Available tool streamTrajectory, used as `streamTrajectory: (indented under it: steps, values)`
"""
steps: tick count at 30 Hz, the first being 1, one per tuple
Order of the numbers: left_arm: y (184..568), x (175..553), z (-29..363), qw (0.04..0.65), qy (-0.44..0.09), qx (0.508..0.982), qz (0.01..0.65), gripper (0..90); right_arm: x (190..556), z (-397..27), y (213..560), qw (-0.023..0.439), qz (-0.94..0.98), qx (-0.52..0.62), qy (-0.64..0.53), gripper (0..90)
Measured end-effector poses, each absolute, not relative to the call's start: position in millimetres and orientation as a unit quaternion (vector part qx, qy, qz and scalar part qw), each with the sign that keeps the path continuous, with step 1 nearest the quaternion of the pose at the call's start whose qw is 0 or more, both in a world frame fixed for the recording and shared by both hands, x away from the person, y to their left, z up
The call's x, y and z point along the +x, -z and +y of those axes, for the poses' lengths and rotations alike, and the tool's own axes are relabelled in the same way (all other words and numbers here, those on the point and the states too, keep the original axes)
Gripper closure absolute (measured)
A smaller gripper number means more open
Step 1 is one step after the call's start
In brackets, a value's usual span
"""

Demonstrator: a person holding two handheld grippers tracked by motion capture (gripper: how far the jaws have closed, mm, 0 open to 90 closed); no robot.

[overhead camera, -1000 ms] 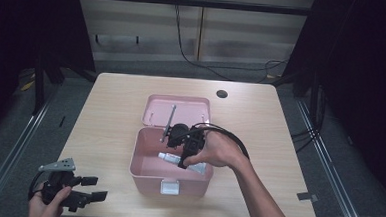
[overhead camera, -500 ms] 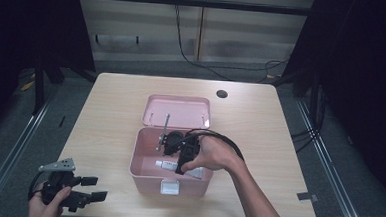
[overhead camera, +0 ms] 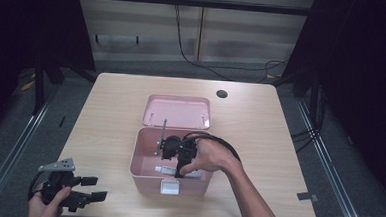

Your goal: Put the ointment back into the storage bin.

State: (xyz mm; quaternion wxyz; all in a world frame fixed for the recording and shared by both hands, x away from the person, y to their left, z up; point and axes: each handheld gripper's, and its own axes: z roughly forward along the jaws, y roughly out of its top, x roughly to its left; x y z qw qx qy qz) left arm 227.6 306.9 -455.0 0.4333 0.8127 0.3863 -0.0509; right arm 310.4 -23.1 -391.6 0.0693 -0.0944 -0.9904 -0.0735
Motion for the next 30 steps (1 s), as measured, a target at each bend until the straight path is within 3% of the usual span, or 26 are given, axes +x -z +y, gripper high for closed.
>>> streamTrajectory:
  steps: [30]
  values:
    - [455.6,227.6,307.5,0.433,0.053,0.812,0.388,21.5,317.2,-16.2,416.2,0.114,-0.987,-0.093,0.059,70.9]
